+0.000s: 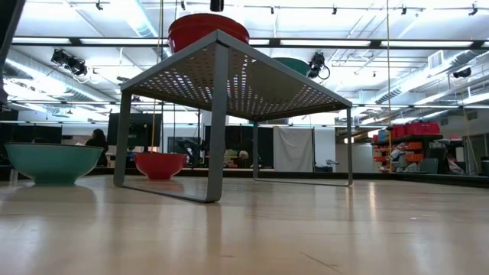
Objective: Pick & Place Mini bowls
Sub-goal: Stack the bottom blue patterned bowl on top of the blue patterned bowl on the shelf
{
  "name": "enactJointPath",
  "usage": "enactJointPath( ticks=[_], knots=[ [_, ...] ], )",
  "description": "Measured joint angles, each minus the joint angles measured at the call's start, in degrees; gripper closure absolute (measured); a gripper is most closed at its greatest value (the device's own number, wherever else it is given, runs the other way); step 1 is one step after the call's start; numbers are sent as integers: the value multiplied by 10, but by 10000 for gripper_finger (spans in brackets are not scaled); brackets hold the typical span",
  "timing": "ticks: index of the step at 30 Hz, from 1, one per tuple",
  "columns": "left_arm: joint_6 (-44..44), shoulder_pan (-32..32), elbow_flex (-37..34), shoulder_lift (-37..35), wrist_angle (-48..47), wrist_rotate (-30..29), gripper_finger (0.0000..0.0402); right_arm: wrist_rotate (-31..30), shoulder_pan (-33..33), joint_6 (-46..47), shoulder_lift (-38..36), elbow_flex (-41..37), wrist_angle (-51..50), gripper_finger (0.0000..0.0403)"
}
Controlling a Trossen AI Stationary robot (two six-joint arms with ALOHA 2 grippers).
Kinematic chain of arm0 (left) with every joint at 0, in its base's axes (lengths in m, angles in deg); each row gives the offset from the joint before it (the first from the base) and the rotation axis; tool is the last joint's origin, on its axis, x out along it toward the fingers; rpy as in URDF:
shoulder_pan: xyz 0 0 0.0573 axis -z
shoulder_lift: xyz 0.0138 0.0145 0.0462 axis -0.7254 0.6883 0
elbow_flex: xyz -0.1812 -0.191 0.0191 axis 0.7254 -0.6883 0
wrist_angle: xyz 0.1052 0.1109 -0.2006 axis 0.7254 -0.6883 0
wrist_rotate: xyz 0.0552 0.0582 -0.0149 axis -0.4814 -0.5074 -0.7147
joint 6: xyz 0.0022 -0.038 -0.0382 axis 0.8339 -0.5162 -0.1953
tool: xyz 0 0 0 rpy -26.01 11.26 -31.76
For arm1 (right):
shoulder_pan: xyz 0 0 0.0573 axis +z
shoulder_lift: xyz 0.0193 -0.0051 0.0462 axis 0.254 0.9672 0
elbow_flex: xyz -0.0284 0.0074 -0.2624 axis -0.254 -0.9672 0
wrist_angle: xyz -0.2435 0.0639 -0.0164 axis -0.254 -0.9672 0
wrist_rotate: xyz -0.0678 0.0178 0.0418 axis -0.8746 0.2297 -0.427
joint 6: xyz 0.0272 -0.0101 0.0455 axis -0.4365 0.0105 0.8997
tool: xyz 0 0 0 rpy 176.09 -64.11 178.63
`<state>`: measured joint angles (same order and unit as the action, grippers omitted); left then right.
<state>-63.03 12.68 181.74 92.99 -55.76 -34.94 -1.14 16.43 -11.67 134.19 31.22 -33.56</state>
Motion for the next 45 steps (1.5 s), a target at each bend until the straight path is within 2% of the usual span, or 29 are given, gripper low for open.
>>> enactJointPath(
  ticks=[5,10,19,25,45],
  knots=[
    [8,8,58,41,-23,-11,393,0,0,0,0,0,0,376],
    [15,20,81,73,-61,-17,393,0,0,0,0,0,0,376],
    [54,46,82,99,-161,-32,393,0,0,0,0,0,0,376],
    [92,61,77,98,-246,-73,393,0,0,0,0,0,0,376],
    [119,103,77,143,-328,-92,393,0,0,0,0,0,0,376]
  ],
)
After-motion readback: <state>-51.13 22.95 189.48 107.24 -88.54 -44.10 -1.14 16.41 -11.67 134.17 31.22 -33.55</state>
